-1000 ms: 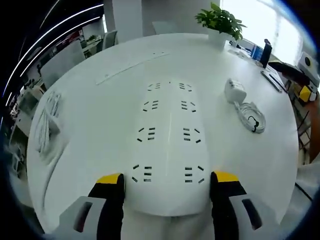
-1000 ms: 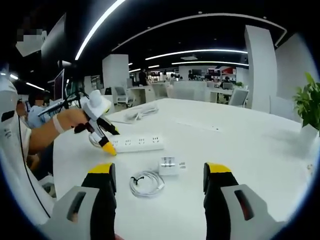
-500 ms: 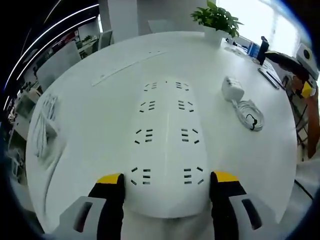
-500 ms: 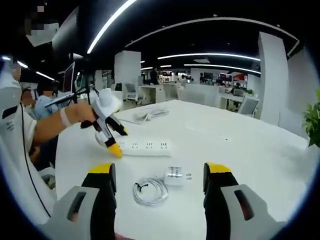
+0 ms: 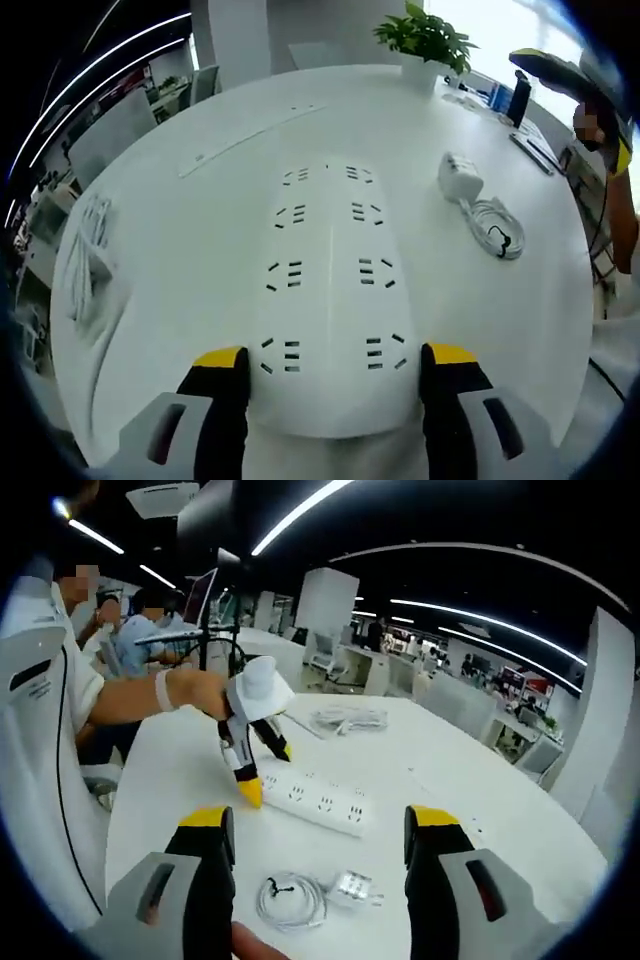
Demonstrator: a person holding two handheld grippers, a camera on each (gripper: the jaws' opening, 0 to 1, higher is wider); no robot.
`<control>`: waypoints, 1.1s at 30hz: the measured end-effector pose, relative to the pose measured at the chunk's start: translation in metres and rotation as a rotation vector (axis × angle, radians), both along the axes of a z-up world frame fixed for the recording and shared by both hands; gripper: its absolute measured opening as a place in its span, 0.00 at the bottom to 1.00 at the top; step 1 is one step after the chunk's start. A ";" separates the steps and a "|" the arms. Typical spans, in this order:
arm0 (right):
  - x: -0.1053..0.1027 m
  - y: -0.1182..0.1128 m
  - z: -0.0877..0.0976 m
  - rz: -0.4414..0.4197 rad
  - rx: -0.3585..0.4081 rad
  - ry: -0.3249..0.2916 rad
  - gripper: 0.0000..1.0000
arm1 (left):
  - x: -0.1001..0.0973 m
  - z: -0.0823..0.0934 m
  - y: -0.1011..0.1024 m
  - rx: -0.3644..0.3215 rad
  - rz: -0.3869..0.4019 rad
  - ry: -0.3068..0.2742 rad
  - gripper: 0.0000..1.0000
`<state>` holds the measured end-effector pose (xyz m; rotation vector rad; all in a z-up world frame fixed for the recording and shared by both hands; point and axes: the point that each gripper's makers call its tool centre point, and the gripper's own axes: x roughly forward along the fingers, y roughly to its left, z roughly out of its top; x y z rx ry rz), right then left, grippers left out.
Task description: Straighten the power strip on the desk, plug the charger into it
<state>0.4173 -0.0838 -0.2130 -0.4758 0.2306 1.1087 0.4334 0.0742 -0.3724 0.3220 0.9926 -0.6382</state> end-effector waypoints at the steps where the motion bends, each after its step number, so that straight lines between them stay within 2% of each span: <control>1: 0.003 0.004 0.001 0.017 -0.008 0.002 0.69 | 0.000 0.000 0.000 0.000 -0.001 0.000 0.71; 2: 0.007 0.008 0.001 0.034 -0.022 0.004 0.69 | 0.000 0.000 0.000 -0.001 -0.002 0.000 0.71; 6: 0.022 0.019 -0.011 0.103 -0.155 -0.015 0.69 | 0.003 0.000 0.003 -0.002 -0.006 0.000 0.71; 9: 0.032 0.028 -0.017 0.161 -0.225 -0.046 0.71 | 0.004 0.000 0.002 -0.002 -0.010 0.000 0.71; 14: 0.049 0.047 -0.031 0.276 -0.329 -0.066 0.73 | 0.006 0.000 0.004 0.000 -0.021 0.004 0.71; 17: 0.061 0.055 -0.049 0.349 -0.433 -0.049 0.74 | 0.006 0.000 0.005 0.002 -0.022 0.005 0.71; 23: 0.088 0.072 -0.086 0.441 -0.595 0.032 0.74 | 0.006 0.000 0.005 0.000 -0.021 0.003 0.71; 31: 0.114 0.082 -0.120 0.547 -0.802 0.044 0.75 | 0.003 -0.001 0.001 -0.001 -0.019 0.002 0.71; 33: 0.109 0.083 -0.128 0.572 -0.854 0.040 0.75 | 0.003 -0.001 0.001 -0.002 -0.019 0.002 0.71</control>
